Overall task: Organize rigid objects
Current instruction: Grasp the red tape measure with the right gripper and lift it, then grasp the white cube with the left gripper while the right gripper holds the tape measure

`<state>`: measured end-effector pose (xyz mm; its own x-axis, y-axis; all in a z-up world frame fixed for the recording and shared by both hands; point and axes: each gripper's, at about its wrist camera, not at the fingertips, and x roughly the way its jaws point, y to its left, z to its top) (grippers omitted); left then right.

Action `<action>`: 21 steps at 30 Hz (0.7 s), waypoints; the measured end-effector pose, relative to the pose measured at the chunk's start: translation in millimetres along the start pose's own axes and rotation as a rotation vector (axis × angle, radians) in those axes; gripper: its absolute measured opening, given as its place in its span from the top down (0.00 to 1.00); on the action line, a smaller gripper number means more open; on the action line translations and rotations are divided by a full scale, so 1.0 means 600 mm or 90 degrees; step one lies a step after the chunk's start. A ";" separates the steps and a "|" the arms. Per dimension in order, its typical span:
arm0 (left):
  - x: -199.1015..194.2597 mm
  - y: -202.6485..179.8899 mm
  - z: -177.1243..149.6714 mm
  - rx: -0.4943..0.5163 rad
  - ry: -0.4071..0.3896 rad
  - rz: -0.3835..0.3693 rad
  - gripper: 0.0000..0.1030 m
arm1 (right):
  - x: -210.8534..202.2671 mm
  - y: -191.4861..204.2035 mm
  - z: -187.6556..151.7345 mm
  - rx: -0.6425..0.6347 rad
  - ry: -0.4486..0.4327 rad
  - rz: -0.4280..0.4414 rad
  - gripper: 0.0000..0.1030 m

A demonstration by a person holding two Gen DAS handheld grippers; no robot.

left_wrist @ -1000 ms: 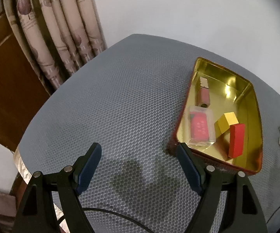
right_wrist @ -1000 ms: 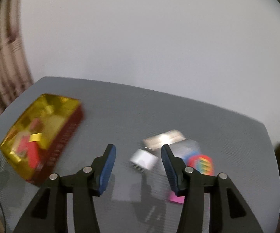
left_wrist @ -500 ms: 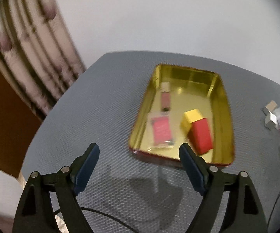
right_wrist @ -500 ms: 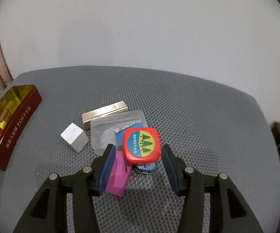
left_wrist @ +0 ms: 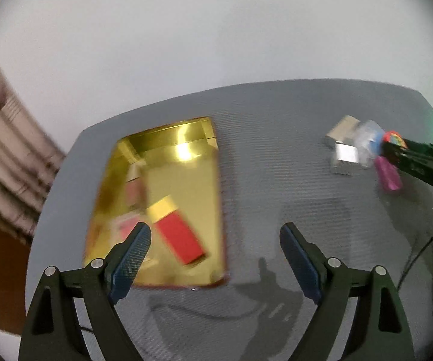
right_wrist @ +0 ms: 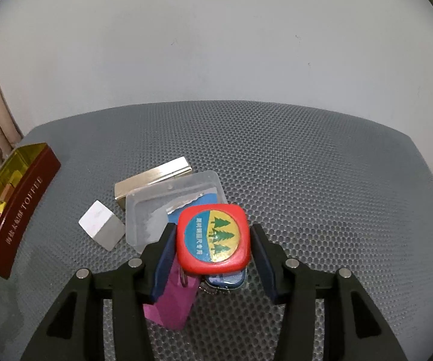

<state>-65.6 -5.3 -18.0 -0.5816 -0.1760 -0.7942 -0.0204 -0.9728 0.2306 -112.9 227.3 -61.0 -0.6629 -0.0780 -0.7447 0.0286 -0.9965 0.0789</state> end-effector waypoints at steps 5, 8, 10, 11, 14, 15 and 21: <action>0.023 -0.090 0.020 0.048 -0.001 -0.055 0.17 | 0.002 0.009 -0.006 -0.005 -0.015 -0.016 0.54; 0.034 -0.131 0.030 0.070 -0.009 -0.097 0.17 | -0.003 -0.002 -0.011 0.008 -0.028 -0.027 0.54; 0.045 -0.153 0.040 0.080 -0.011 -0.128 0.17 | -0.015 -0.013 -0.021 0.016 -0.037 -0.040 0.54; 0.051 -0.159 0.044 0.079 -0.006 -0.135 0.17 | -0.022 -0.021 -0.028 0.019 -0.039 -0.054 0.54; 0.075 -0.176 0.060 0.062 0.015 -0.177 0.17 | -0.034 -0.046 -0.053 0.033 -0.031 -0.094 0.54; 0.085 -0.181 0.067 0.053 0.021 -0.183 0.17 | -0.035 -0.055 -0.064 0.037 -0.022 -0.111 0.54; 0.129 -0.195 0.096 0.030 0.045 -0.207 0.19 | -0.034 -0.085 -0.100 0.074 0.011 -0.122 0.54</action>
<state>-155.1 103.6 -74.3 -0.4810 0.1317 -0.8668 -0.2346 -0.9719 -0.0175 -55.9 277.6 -89.7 -0.6350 0.1108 -0.7645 -0.1835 -0.9830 0.0099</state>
